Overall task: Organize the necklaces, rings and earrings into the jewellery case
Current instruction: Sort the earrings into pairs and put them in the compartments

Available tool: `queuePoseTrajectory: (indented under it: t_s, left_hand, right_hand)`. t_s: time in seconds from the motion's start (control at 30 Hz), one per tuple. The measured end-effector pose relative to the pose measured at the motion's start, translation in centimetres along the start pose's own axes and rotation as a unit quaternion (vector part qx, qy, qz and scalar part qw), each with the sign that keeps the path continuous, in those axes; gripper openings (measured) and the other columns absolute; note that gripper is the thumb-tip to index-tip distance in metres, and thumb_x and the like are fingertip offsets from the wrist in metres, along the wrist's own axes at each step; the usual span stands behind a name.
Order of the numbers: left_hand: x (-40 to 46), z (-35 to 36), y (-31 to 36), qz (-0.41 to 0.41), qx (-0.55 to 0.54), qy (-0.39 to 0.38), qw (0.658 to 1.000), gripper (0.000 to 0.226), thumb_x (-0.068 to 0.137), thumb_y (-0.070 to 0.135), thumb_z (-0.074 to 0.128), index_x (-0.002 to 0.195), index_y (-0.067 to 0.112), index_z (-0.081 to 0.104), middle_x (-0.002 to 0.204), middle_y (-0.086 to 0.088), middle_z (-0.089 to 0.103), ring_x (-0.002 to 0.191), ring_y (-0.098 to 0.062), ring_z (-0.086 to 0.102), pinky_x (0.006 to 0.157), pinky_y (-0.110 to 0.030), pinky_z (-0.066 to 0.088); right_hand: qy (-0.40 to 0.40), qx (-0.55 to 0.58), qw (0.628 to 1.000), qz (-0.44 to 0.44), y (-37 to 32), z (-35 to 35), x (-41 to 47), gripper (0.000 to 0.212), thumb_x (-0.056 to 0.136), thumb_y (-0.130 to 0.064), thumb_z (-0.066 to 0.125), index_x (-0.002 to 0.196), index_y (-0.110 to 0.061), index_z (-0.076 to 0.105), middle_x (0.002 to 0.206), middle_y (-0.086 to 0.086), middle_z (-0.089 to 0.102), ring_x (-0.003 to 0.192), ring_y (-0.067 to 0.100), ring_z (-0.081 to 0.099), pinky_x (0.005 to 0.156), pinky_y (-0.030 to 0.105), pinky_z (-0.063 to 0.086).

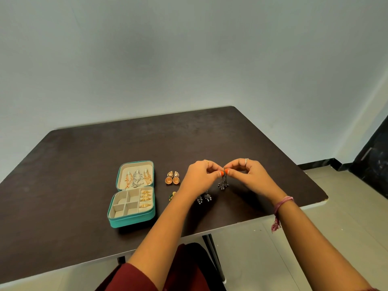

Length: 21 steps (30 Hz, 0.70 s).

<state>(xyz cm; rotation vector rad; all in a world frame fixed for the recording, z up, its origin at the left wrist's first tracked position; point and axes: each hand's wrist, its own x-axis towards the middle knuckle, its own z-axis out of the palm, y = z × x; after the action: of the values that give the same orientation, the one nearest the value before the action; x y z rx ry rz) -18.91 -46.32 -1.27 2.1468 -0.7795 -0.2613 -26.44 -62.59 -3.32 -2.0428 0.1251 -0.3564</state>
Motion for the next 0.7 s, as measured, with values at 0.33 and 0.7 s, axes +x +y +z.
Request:
queuePoseTrajectory:
  t_s: [0.33, 0.7]
  left_hand:
    - [1.7, 0.7, -0.1, -0.080, 0.064, -0.051, 0.993, 0.015, 0.091, 0.019, 0.059, 0.096, 0.020, 0.073, 0.097, -0.002, 0.070, 0.092, -0.014, 0.061, 0.072, -0.019, 0.041]
    - [2.4, 1.0, -0.2, -0.099, 0.124, -0.078, 0.984, 0.015, 0.090, 0.021, 0.061, 0.099, 0.018, 0.073, 0.106, -0.006, 0.069, 0.097, -0.018, 0.062, 0.076, -0.026, 0.046]
  right_hand:
    - [-0.011, -0.027, 0.997, 0.072, 1.7, 0.5, 0.6, 0.008, 0.085, -0.019, 0.068, 0.089, -0.021, 0.074, 0.091, -0.005, 0.072, 0.088, 0.007, 0.066, 0.079, 0.020, 0.049]
    - [-0.045, -0.087, 0.988, 0.119, 1.2, 0.5, 1.6, 0.013, 0.089, -0.024, 0.063, 0.096, -0.022, 0.074, 0.092, -0.013, 0.066, 0.090, 0.005, 0.062, 0.084, 0.024, 0.048]
